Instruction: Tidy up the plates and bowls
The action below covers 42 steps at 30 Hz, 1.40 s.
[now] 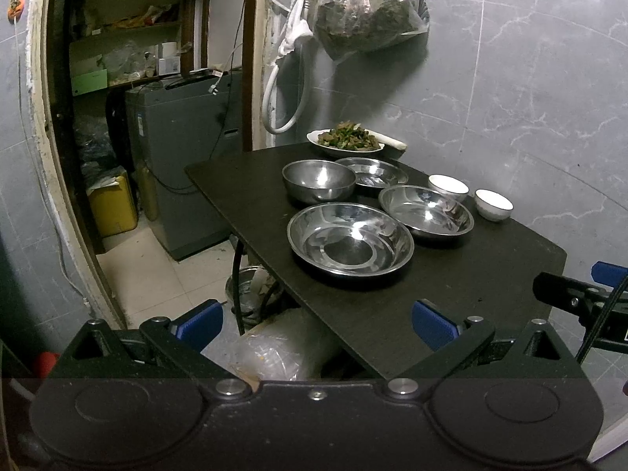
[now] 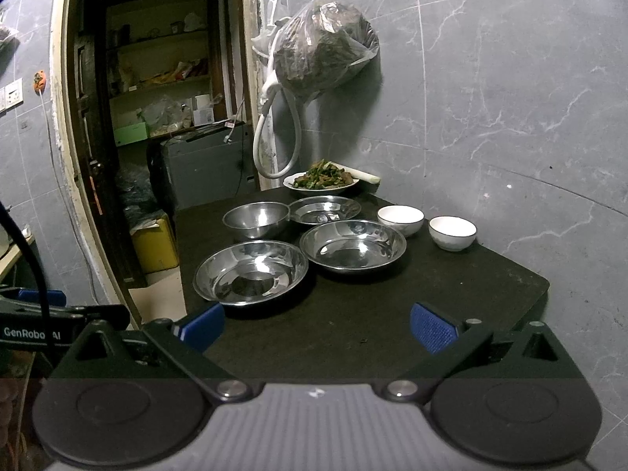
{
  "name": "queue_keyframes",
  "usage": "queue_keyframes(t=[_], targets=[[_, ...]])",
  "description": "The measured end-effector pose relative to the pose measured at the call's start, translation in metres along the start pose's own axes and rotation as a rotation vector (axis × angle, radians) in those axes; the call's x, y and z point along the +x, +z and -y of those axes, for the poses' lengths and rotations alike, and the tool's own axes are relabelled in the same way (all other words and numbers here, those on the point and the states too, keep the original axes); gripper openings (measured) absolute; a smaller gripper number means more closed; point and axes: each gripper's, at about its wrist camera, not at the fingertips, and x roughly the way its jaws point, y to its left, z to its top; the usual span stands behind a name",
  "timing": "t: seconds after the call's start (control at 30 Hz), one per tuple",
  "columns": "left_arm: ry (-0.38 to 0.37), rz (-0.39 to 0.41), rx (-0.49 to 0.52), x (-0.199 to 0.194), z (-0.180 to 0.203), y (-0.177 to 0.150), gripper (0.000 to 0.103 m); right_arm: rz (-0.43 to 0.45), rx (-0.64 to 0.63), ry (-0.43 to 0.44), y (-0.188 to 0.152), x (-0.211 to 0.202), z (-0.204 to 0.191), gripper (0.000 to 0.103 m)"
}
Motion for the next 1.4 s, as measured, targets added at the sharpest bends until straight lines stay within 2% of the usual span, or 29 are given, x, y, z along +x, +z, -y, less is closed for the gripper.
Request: queue_keyframes(t=[1.4], targets=[[-0.004,0.000,0.011,0.0036,0.0024,-0.0028,0.102,0.009,0.007,-0.003,0.0005,0.0068,0.0033,0.103]])
